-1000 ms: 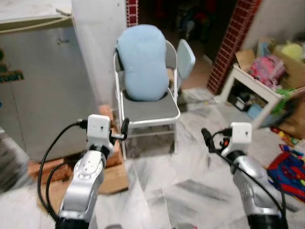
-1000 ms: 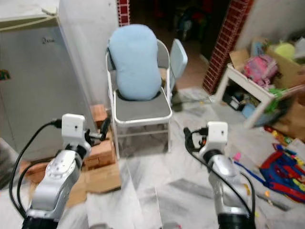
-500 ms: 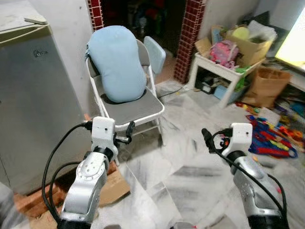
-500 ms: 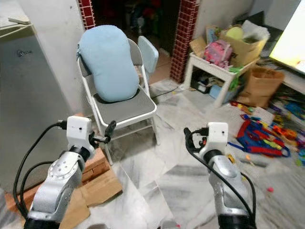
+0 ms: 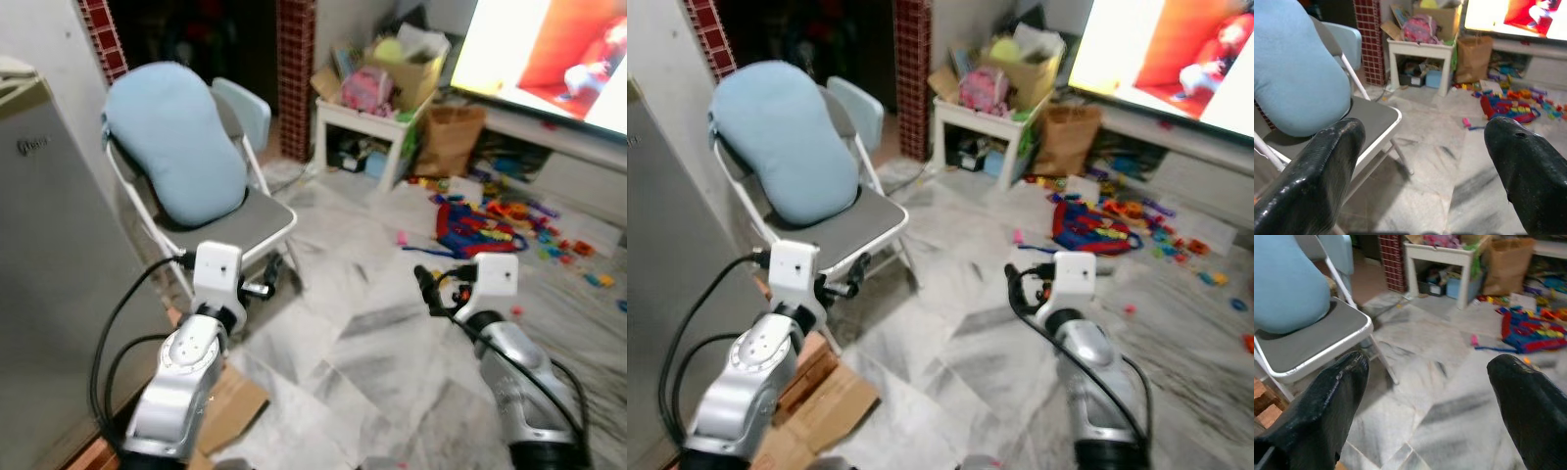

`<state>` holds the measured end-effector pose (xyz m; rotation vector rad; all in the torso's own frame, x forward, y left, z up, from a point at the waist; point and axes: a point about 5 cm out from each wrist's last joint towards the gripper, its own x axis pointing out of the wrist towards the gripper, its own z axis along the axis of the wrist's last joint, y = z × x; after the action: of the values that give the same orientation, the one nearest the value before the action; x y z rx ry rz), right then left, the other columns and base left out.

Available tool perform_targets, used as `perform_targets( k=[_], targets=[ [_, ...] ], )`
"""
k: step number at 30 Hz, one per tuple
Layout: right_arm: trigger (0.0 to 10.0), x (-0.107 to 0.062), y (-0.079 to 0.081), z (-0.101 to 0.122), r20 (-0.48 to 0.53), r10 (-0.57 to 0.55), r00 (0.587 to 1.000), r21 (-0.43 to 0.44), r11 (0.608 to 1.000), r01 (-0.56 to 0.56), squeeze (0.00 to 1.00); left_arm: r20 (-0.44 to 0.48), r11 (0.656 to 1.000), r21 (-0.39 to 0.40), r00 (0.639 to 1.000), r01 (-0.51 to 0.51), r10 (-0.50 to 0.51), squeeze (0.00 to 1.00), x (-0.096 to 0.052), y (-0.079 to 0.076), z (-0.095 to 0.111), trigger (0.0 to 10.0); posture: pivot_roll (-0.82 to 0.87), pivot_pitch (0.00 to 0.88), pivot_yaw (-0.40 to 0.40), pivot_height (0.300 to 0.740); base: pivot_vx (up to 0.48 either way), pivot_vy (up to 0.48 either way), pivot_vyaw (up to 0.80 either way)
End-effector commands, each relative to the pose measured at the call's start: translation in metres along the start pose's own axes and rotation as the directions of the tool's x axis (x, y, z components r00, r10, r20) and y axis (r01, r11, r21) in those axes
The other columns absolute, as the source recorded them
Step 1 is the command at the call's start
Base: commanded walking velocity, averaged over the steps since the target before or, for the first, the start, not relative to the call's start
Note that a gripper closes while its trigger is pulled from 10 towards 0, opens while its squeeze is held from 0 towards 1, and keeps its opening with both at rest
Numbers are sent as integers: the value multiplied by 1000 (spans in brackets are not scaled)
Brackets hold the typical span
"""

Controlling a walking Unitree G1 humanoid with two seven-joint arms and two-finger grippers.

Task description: Restocking fridge

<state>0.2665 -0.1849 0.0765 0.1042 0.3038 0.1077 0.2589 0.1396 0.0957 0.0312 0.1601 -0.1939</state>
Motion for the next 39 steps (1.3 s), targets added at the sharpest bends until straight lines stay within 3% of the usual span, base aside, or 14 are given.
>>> perform_targets(
  k=[1, 16, 25, 39],
  targets=[
    [10000, -1, -9, 7, 20, -31, 999, -14, 999, 31, 0, 19, 999, -4, 999, 33, -33, 0, 3, -9, 6, 10000, -20, 0, -26, 740, 0, 476, -800],
    [10000, -1, -9, 7, 18, -31, 999, -13, 999, 31, 0, 19, 999, -5, 999, 34, -34, 0, 3, -9, 5, 10000, -20, 0, -26, 740, 0, 476, -800],
    [10000, 1, -9, 7, 24, -34, 999, 3, 999, 34, 0, 90, 999, 39, 995, 35, -39, 0, 0, -7, 14, 10000, -7, 0, -34, 740, 0, 0, 0],
    [10000, 2, -7, 7, 21, -25, 999, -1, 1000, 25, 0, 91, 999, 38, 995, 24, -28, 0, 0, -7, 13, 10000, -4, 0, -37, 740, 0, -459, 0]
  ],
)
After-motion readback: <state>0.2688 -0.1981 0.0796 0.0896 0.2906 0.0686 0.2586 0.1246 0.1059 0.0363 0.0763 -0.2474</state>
